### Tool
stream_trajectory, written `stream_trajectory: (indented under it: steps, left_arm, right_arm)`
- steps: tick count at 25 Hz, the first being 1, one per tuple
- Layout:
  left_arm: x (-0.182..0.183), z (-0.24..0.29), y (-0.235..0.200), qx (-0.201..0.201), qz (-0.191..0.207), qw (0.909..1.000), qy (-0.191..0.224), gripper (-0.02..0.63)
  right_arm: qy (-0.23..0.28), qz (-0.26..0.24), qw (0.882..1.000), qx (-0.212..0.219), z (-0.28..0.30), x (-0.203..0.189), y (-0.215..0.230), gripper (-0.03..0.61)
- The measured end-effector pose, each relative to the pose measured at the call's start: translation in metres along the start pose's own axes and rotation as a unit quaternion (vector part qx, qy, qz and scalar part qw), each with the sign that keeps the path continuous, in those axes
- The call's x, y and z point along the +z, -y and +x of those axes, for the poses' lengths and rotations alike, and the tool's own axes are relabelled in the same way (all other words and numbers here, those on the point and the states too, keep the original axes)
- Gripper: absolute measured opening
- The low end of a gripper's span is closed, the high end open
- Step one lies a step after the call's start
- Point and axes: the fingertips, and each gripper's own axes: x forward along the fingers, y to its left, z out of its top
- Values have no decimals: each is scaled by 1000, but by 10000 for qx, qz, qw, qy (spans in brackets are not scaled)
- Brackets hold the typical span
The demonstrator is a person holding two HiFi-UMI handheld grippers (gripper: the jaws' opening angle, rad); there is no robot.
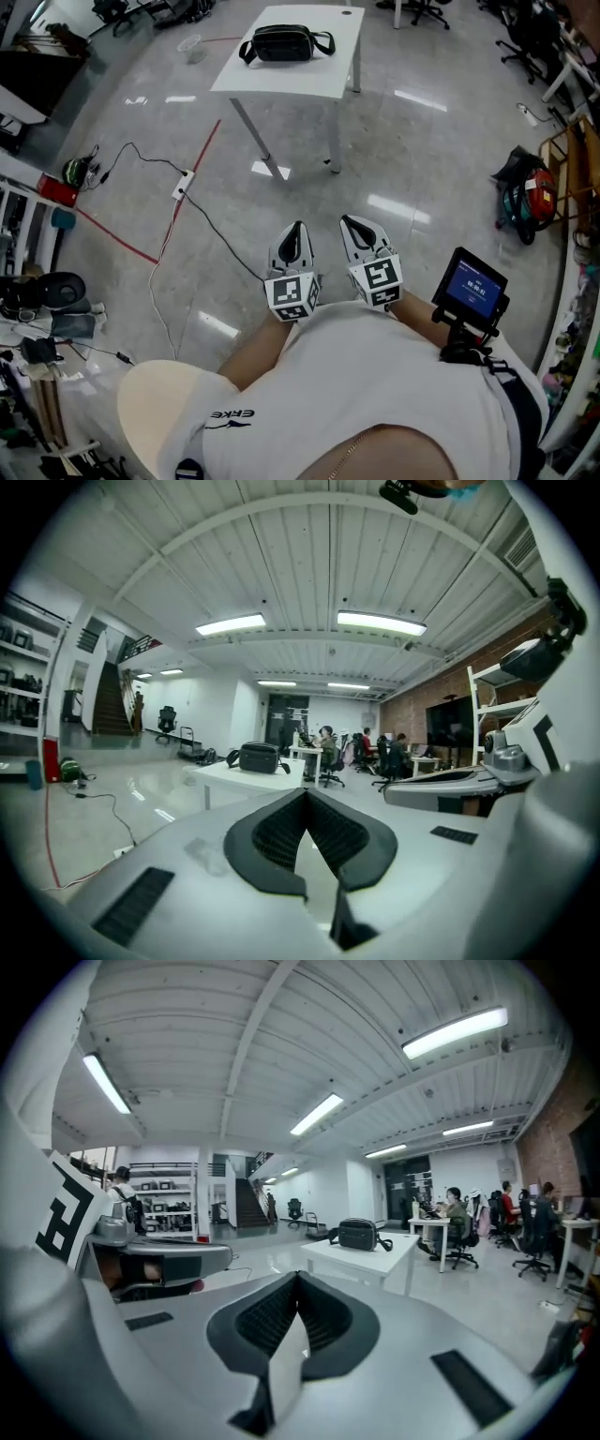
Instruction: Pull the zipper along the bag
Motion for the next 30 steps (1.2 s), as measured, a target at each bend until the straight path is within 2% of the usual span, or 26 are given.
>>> stream_trajectory:
  steps: [6, 12, 22, 30]
  left_arm:
    - [1, -28, -37, 850, -141, 9963, 60, 3]
    - [9, -31, -77, 1197, -147, 9927, 34, 3]
    - [22, 22, -170, 1131, -168, 9933, 178, 3]
    - [29, 38, -237, 908, -220, 9955, 177, 3]
  right_arm:
    - [4, -131, 9969, 777, 15, 7, -38, 5]
    - [-3, -174, 9927, 1196, 48, 19, -69, 5]
    - [39, -337, 9922, 1200, 149, 42, -97, 5]
    - [1, -367, 9936, 1065, 210, 56, -132, 5]
